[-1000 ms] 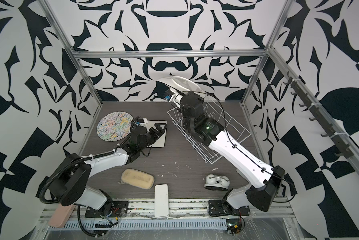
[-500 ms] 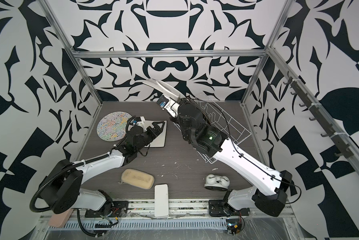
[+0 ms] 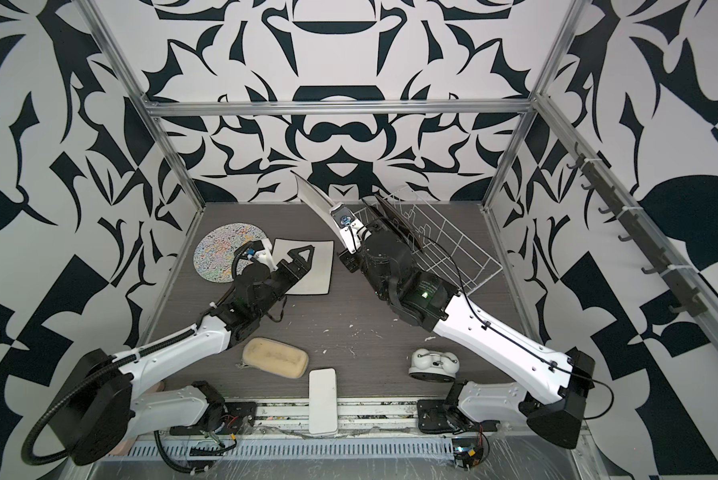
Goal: Unload the plates from the dish rack
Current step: 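Carry the pale plate toward the left gripper while the left gripper rises to meet it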
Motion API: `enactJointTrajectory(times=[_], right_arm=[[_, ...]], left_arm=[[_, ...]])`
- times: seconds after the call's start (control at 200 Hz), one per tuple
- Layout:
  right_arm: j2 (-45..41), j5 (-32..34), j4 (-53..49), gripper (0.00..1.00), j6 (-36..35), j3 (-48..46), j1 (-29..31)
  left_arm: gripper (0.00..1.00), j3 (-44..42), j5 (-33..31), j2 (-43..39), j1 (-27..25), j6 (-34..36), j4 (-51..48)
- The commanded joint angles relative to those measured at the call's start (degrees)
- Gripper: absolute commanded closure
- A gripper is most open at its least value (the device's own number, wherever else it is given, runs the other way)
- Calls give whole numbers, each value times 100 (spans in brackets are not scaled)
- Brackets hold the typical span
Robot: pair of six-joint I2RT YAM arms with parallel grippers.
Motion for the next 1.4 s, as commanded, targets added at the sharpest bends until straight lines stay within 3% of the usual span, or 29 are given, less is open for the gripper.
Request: enactJointTrajectory(times=[0.0, 0.17, 0.465, 0.655, 0.805, 1.025, 1.215, 1.39], right_arm=[[-443, -384, 1762, 100, 1056, 103, -93], [-338, -1166, 1485, 100, 2154, 116, -532], [-121, -1431, 1334, 100, 2726, 70, -855], [-73, -2926, 1994, 100, 4393, -444, -1833], [21, -3806, 2406, 100, 5311, -643, -2347], [59, -4328, 3057, 100, 6031, -1021, -2633], [509, -5230, 4189, 100, 7189, -1132, -3151], [601, -5385, 4309, 100, 7319, -1205, -3209]], left_arm=[[1, -119, -284, -266, -10, 134, -63], [1, -167, -304, -453, 5, 165, -164], [1, -259, -237, -757, 167, 87, -394], [1, -273, 226, -750, 428, -122, -437], [1, -273, 565, -727, 614, -256, -432], [1, -323, 1278, -562, 902, -571, -48], [1, -356, 1768, -195, 1059, -855, 481], [0, -308, 1978, 27, 1069, -911, 782]])
